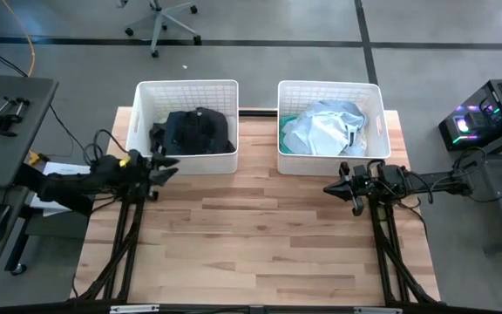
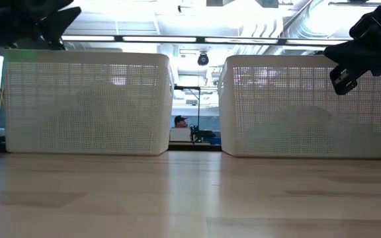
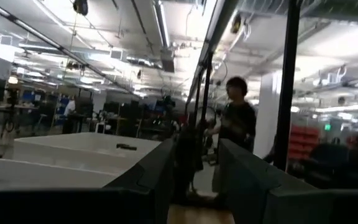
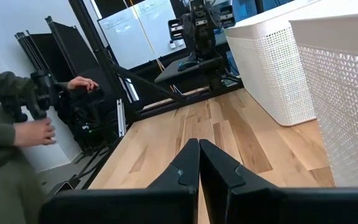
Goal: Sort clothes
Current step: Return to Home Position
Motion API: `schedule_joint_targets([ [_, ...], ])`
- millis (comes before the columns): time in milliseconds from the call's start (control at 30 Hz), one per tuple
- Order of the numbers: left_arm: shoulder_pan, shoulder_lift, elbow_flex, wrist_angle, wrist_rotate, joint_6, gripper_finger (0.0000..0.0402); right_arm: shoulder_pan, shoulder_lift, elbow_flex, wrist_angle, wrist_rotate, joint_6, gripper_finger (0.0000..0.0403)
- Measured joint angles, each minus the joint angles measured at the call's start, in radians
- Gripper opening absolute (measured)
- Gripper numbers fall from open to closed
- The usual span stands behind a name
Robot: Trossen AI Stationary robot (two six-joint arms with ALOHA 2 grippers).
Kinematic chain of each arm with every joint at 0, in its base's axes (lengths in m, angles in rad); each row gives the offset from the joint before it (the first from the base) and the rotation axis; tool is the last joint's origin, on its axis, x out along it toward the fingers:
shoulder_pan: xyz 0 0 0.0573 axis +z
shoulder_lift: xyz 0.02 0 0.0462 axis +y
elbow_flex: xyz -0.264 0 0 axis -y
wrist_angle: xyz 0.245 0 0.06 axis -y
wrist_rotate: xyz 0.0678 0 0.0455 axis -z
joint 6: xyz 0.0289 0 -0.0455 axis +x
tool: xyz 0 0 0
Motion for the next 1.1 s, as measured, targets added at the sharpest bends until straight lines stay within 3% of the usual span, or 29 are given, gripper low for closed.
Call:
schedule_joint_targets([
  [133,-0.014,-0.001,0.009,-0.118,0.002,0.038,0.0115,0.000,-0.001,0.000,0.000,0.000,0.000,0.0000],
  [233,-0.019,-0.001,0.009,-0.166,0.031,0.166,0.0115,0.000,-0.001,0.000,0.000,0.000,0.000,0.0000],
  [400,-0.032,0.000,-0.008,-0.203,0.207,0.424,0.0115,0.000,-0.001,0.000,0.000,0.000,0.000,0.0000],
  [533,-0.054,0.000,-0.003,0.083,0.300,0.448,0.0115,0.000,-0.001,0.000,0.000,0.000,0.000,0.0000],
  [700,-0.110,0.000,-0.007,0.044,0.267,0.175,0.0115,0.000,0.003,0.000,0.000,0.000,0.000,0.0000],
  [800,-0.143,0.000,-0.006,-0.042,0.247,0.131,0.0115,0.000,0.003,0.000,0.000,0.000,0.000,0.0000],
  [1100,-0.172,0.000,-0.005,-0.350,-0.050,0.011,0.0115,0.000,0.003,0.000,0.000,0.000,0.000,0.0000],
])
